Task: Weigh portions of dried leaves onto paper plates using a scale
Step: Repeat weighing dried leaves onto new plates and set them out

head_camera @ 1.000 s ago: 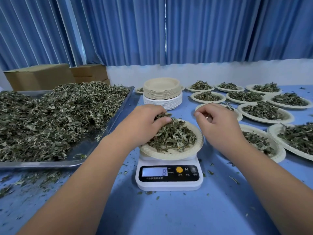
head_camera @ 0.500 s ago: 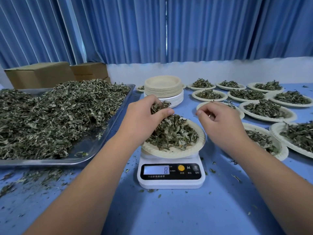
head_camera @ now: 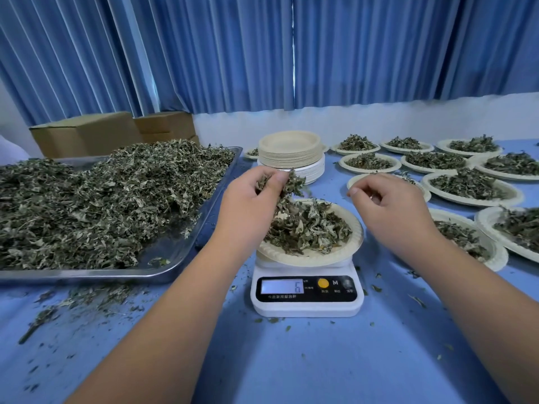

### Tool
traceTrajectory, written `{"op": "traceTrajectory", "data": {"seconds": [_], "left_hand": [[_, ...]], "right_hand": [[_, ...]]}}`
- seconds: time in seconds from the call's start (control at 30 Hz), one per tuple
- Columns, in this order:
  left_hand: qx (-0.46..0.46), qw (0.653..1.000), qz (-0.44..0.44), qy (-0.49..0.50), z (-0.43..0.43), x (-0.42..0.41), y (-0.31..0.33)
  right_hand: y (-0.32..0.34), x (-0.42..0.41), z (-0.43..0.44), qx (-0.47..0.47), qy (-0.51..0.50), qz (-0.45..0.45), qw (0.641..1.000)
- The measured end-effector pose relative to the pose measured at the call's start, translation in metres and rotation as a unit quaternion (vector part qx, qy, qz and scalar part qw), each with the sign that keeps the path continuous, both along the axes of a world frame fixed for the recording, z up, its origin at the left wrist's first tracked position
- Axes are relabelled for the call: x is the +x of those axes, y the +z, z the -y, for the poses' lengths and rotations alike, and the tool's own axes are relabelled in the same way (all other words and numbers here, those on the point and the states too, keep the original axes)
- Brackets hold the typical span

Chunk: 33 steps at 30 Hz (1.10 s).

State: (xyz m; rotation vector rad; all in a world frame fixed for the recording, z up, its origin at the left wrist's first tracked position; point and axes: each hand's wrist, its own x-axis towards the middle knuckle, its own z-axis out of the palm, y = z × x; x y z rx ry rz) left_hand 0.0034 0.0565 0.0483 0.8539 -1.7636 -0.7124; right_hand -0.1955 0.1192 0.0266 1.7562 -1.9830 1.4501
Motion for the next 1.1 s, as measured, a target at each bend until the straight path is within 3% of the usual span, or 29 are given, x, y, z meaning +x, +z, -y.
{"op": "traceTrajectory", "data": {"seconds": [0.13, 0.23, 0.4, 0.6, 0.83, 1.1], "left_hand": [[0.043, 0.994, -0.104, 0.004, 0.001, 0.006, 0.007], [0.017, 0.992, -0.118, 0.052, 0.01, 0.023, 0.013], [-0.02, 0.983, -0.052, 0.174, 0.04, 0.066, 0.011], [0.011, 0.942, 0.1, 0.321, 0.068, 0.101, -0.002], [0.109, 0.922, 0.204, 0.311, 0.072, 0.104, -0.011], [0.096, 0.917, 0.236, 0.307, 0.061, 0.097, -0.007]], "right_hand": [[0.0, -0.001, 0.0, 0.0, -0.003, 0.002, 1.0], [-0.001, -0.001, 0.0, -0.004, -0.002, 0.003, 1.0], [0.0, 0.001, 0.0, -0.002, 0.0, -0.004, 1.0], [0.0, 0.002, -0.001, 0.0, 0.008, -0.012, 1.0], [0.0, 0.002, -0.001, 0.003, 0.005, -0.017, 1.0], [0.0, 0.003, -0.001, 0.005, -0.001, -0.012, 1.0]]}}
